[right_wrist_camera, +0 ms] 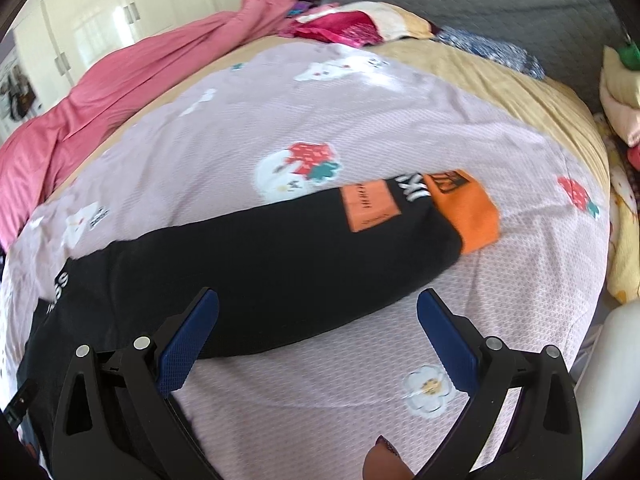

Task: Fold small clothes
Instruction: 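Move the right gripper to the orange sleeve cuff and grasp it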

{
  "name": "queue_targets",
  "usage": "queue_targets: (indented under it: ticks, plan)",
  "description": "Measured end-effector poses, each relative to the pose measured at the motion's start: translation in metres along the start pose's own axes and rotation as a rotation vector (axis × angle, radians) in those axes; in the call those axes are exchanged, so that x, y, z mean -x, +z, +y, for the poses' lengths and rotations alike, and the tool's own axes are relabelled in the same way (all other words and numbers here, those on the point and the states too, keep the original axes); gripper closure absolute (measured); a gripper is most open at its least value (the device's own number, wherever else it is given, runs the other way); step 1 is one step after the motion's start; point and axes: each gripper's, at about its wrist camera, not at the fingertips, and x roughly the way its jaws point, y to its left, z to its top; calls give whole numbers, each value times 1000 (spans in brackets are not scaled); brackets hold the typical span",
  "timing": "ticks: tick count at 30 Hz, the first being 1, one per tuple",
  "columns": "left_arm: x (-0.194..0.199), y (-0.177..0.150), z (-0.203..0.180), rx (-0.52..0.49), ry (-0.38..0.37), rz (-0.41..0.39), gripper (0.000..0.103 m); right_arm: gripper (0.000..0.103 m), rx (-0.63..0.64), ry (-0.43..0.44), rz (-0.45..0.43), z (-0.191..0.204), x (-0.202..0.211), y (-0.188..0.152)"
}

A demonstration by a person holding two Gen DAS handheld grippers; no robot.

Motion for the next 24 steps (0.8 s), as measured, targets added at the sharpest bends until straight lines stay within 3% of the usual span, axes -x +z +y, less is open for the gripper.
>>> queue_targets:
  ticks: [8, 14, 21, 22, 24]
  plan:
    - [-14, 6, 0, 18, -3, 15, 8, 4, -148, -19, 44, -45, -27, 7]
    - [-17, 5, 8, 49, -13, 4, 8, 4, -221, -14, 84, -61, -56, 15]
    - [-18, 4, 21, 89, -5, -3, 8, 4, -308, 24, 58, -64, -71, 37]
    - [-17, 3, 23, 96, -5, -4, 8, 6, -324, 32, 52, -65, -72, 40]
    - [-15, 3, 28, 115, -9, -9, 8, 24, -352, 37, 26, -65, -71, 44]
